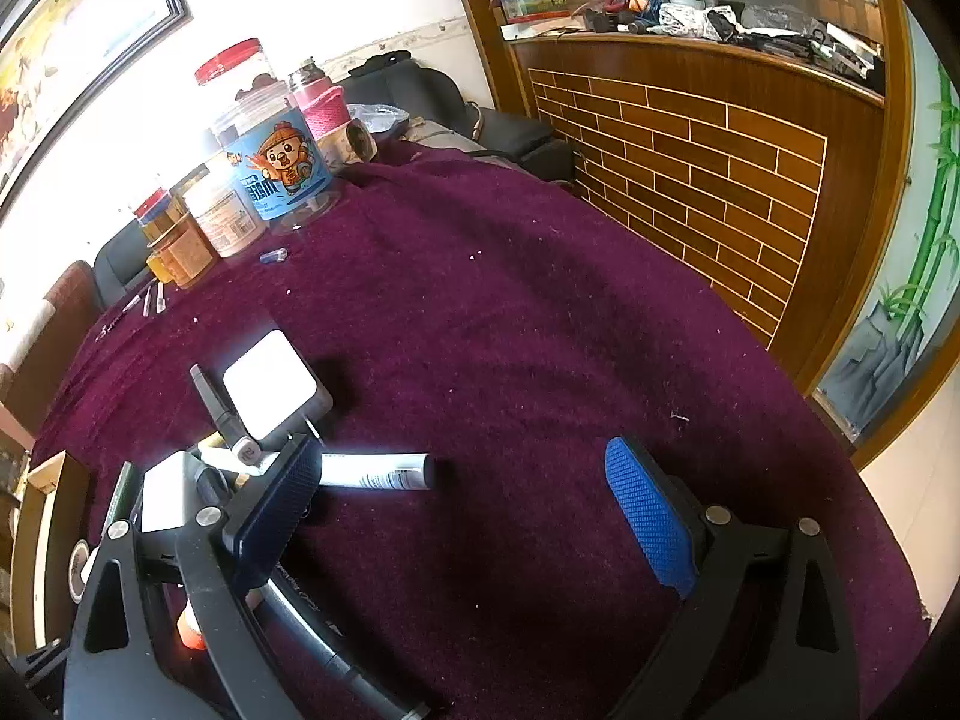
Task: Organize rigid objects
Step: 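Grasp the clear plastic package with the red item using the left tool, then carry the package toward the cardboard tray while the right tool grasps the black tape roll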
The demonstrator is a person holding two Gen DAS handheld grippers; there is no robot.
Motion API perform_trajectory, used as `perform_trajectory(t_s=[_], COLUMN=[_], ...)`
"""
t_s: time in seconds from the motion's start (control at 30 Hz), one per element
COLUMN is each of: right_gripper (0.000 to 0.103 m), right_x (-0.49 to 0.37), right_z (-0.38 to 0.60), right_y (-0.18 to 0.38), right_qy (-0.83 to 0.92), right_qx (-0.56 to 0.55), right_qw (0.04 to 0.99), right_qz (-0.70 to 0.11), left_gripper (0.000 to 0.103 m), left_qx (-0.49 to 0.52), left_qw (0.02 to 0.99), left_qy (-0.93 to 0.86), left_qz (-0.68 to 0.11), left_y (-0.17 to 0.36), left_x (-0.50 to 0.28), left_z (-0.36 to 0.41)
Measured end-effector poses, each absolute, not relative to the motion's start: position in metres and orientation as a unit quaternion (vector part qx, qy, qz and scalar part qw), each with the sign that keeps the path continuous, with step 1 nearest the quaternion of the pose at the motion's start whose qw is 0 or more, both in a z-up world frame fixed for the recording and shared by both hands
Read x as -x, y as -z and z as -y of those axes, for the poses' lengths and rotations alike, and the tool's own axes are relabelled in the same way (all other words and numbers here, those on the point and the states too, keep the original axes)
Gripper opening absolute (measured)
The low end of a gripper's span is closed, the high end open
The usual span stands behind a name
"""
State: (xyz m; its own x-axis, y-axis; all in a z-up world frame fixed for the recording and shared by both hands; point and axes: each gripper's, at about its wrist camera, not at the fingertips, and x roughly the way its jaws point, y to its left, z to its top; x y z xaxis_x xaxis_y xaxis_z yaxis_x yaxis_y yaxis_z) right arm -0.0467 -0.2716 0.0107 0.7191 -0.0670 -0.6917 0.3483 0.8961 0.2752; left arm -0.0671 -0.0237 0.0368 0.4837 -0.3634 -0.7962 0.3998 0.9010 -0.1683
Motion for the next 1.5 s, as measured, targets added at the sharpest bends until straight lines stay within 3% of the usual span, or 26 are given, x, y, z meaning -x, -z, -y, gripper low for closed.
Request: perform_trajectory(t_s=[0.5,0.6,0.73,0.9,1.0,1.07,1.33,1.47,1.5], right_gripper=[0.095,0.094,0.100,0.097,0.080,0.059,0.054,0.022,0.019], right_x=[0.044,0.072,0.097,0.074,0.053,0.042,0.029,0.008,0.004], right_z=[0.264,0.229,0.173,0.114,0.074,0.040,-0.050,-0.053,-0.050], right_y=[-0.015,-0.052,-0.087,-0.072,-0.063,-0.057,-0.015,-0.001,-0.001], right_qy=[0.143,0.127,0.033,-0.122,-0.175,-0.195,-0.211,-0.232,-0.239], right_qx=[-0.164,-0.090,-0.036,-0.083,-0.089,-0.045,0.166,0.144,0.129], right_qw=[0.902,0.934,0.960,0.913,0.890,0.884,0.858,0.847,0.843], right_qz=[-0.372,-0.323,-0.275,-0.381,-0.412,-0.424,-0.438,-0.456,-0.464], left_gripper=[0.023,0.023,0.023,0.023,0.023,0.023,0.024,0.024,0.024], left_qx=[0.107,0.132,0.178,0.216,0.229,0.236,0.269,0.279,0.280], left_qw=[0.892,0.900,0.908,0.915,0.913,0.911,0.903,0.897,0.896], left_qy=[0.263,0.243,0.206,0.166,0.155,0.148,0.127,0.123,0.124], left_qz=[-0.352,-0.336,-0.318,-0.296,-0.300,-0.302,-0.309,-0.320,-0.323], left_y=[-0.118,-0.126,-0.129,-0.121,-0.108,-0.100,-0.077,-0.066,-0.063], left_x=[0.127,0.136,0.141,0.152,0.156,0.156,0.143,0.131,0.129], left_z=[-0.067,-0.105,-0.159,-0.210,-0.228,-0.241,-0.285,-0.295,-0.296])
